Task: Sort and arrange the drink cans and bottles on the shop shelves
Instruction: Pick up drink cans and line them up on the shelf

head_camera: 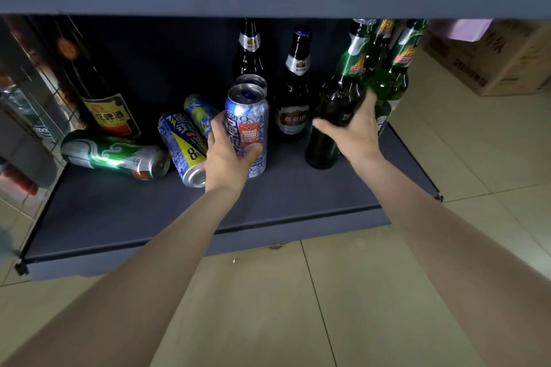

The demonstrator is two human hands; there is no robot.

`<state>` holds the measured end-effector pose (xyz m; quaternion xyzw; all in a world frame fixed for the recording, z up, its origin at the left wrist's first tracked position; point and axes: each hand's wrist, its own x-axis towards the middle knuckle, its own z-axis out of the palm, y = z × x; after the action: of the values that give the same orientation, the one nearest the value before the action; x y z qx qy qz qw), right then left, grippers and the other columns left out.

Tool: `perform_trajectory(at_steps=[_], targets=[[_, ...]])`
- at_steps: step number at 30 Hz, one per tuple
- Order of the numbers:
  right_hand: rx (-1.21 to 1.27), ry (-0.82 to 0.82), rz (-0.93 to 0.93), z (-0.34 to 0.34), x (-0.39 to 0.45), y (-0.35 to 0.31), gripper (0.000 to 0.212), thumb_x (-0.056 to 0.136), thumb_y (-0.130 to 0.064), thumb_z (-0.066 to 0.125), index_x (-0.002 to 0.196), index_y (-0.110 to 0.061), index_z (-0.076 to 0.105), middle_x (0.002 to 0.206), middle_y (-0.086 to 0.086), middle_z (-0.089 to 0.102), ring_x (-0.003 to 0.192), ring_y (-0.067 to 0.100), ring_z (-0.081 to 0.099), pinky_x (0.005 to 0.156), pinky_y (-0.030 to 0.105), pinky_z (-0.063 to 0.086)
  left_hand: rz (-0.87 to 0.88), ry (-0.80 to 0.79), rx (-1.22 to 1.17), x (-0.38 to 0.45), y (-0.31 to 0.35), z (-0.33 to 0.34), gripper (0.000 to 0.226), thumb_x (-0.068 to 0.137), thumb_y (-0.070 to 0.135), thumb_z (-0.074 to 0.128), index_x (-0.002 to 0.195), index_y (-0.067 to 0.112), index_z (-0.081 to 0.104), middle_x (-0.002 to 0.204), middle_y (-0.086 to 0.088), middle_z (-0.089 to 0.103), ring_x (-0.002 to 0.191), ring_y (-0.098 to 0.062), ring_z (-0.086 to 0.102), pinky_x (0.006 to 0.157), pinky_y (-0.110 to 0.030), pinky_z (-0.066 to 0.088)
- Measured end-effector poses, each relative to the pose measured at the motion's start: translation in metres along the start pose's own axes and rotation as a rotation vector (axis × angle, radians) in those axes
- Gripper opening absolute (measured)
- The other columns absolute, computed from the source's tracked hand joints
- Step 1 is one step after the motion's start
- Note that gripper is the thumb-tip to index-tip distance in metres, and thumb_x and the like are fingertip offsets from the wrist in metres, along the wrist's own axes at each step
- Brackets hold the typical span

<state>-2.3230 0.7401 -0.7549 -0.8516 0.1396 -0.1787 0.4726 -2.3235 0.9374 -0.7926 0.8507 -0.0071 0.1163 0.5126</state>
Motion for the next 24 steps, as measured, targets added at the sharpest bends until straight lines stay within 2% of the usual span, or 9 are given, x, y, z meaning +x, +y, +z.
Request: perform_trajectory(at_steps=[2, 5, 10, 13, 16, 20, 24], targets=[[0.037, -0.056, 0.093, 0.008, -0.015, 0.022, 0.095, 0.071, -0.013, 0.08, 0.144, -0.014, 0.019, 0.138, 0.005, 0.047, 0.129, 0.021, 0.042, 0.103, 0.026, 0.03, 0.01, -0.002, 0.002, 0.0, -0.001, 0.0, 0.075, 0.08, 0.019, 0.072, 0.138, 0.016, 0.026, 0.131, -0.01, 0.045, 0.114, -0.022, 0.05, 0.083, -0.02, 0.036], [0.066, -0.108, 0.175, 0.024, -0.028, 0.047, 0.095, 0.076, -0.005, 0.074, 0.147, -0.022, 0.014, 0.137, 0.004, 0.049, 0.129, 0.022, 0.043, 0.101, 0.029, 0.034, 0.018, 0.006, 0.004, -0.001, -0.002, 0.0, 0.075, 0.08, 0.02, 0.071, 0.139, 0.015, 0.026, 0.133, -0.01, 0.043, 0.113, -0.021, 0.05, 0.078, -0.014, 0.033], [0.036, 0.095, 0.198, 0.045, -0.028, 0.058, 0.074, 0.079, -0.008, 0.072, 0.142, -0.015, 0.032, 0.129, 0.009, 0.056, 0.122, 0.025, 0.051, 0.103, 0.036, 0.042, 0.039, 0.011, 0.013, -0.002, -0.004, 0.002, 0.077, 0.081, 0.022, 0.071, 0.141, 0.014, 0.023, 0.135, -0.012, 0.04, 0.112, -0.019, 0.05, 0.076, -0.011, 0.033], [-0.024, 0.193, 0.205, 0.059, -0.024, 0.055, 0.071, 0.08, -0.011, 0.072, 0.14, -0.011, 0.034, 0.13, 0.01, 0.054, 0.122, 0.027, 0.049, 0.101, 0.041, 0.042, 0.039, 0.012, 0.009, -0.001, -0.006, 0.002, 0.077, 0.081, 0.022, 0.071, 0.141, 0.015, 0.023, 0.135, -0.012, 0.04, 0.11, -0.016, 0.049, 0.076, -0.009, 0.033], [-0.033, 0.257, 0.279, 0.067, -0.01, 0.045, 0.064, 0.081, -0.009, 0.07, 0.134, -0.009, 0.035, 0.129, 0.013, 0.052, 0.119, 0.03, 0.051, 0.094, 0.04, 0.043, 0.052, 0.016, 0.014, -0.001, -0.006, 0.003, 0.077, 0.08, 0.022, 0.071, 0.141, 0.015, 0.024, 0.133, -0.01, 0.041, 0.114, -0.022, 0.051, 0.08, -0.017, 0.038], [-0.056, 0.29, 0.333, 0.075, 0.007, 0.039, 0.061, 0.082, -0.01, 0.07, 0.131, -0.007, 0.034, 0.129, 0.016, 0.051, 0.115, 0.033, 0.053, 0.088, 0.04, 0.045, 0.072, 0.012, 0.015, -0.001, -0.007, 0.002, 0.077, 0.079, 0.021, 0.072, 0.141, 0.015, 0.026, 0.133, -0.009, 0.042, 0.119, -0.026, 0.048, 0.095, -0.04, 0.044], [-0.093, 0.31, 0.361, 0.081, 0.021, 0.035, 0.067, 0.083, -0.012, 0.069, 0.137, -0.004, 0.029, 0.131, 0.016, 0.049, 0.117, 0.034, 0.052, 0.091, 0.042, 0.044, 0.072, 0.008, 0.011, 0.0, -0.008, 0.003, 0.078, 0.08, 0.024, 0.071, 0.141, 0.014, 0.024, 0.134, -0.01, 0.04, 0.115, -0.029, 0.052, 0.095, -0.046, 0.045]])
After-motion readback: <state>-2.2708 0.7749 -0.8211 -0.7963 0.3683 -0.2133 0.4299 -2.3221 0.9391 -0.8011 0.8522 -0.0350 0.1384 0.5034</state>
